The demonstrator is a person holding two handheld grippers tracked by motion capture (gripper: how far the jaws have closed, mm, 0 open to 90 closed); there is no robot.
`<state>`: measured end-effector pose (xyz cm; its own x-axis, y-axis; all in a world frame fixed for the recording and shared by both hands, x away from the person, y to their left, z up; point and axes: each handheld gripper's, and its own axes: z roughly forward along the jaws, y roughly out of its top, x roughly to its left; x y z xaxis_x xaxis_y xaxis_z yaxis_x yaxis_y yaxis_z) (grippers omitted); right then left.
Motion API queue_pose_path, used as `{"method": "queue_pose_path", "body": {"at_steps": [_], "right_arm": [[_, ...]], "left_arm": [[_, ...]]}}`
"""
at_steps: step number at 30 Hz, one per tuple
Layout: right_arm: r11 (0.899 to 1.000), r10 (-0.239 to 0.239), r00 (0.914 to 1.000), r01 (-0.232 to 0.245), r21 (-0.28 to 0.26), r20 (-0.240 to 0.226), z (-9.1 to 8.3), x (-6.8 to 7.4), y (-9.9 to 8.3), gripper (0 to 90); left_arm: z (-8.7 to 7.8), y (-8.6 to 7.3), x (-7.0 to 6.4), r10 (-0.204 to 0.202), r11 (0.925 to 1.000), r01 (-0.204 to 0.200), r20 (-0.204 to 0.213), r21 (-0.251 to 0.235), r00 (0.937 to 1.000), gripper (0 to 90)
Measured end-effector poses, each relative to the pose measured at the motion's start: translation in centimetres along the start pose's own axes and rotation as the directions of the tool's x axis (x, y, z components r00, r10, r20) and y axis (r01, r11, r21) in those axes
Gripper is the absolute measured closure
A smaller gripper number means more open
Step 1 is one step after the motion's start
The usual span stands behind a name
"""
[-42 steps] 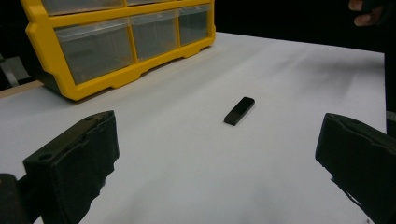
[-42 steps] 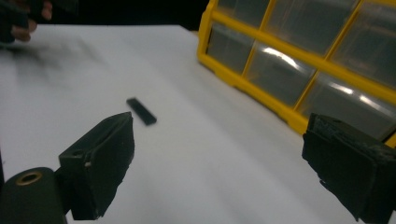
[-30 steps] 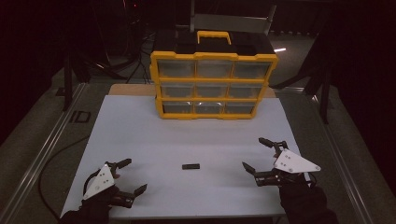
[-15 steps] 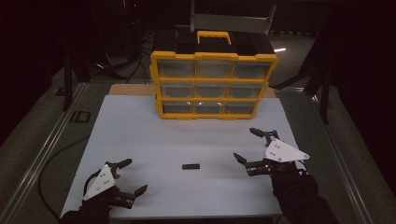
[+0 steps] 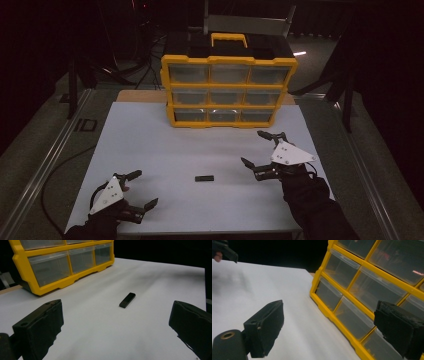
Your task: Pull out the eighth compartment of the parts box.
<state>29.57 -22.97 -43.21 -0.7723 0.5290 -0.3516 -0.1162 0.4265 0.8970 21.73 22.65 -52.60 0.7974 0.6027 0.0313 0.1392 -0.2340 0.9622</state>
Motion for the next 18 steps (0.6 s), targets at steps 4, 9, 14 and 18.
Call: {"method": "queue_pose_path", "body": {"at_steps": [4, 9, 14, 18], "right_arm": [[1.0, -0.03, 0.9995, 0.03, 0.002, 0.0, 1.0, -0.1, 0.0, 9.4], [0.996, -0.084, 0.9964, 0.084, 0.012, -0.003, 2.2, -0.1, 0.2, 9.5], [0.991, -0.129, 0.9916, 0.129, 0.024, 0.009, 3.3, -0.2, 0.3, 9.5], [0.982, -0.18, 0.9835, 0.179, 0.054, 0.013, 4.1, -0.2, 0.3, 9.5]], "left_arm": [[0.0, 0.0, -0.1, 0.003, 1.0, -0.003, 0.002, 0.001, 1.0, 0.0], [0.1, 0.0, -0.1, 0.002, 1.0, -0.002, 0.006, 0.002, 1.0, 0.0], [0.1, 0.0, 0.0, 0.004, 1.0, -0.004, 0.009, 0.002, 1.0, 0.0], [0.1, 0.0, 0.0, 0.003, 1.0, -0.003, 0.009, 0.0, 1.0, 0.0]]}}
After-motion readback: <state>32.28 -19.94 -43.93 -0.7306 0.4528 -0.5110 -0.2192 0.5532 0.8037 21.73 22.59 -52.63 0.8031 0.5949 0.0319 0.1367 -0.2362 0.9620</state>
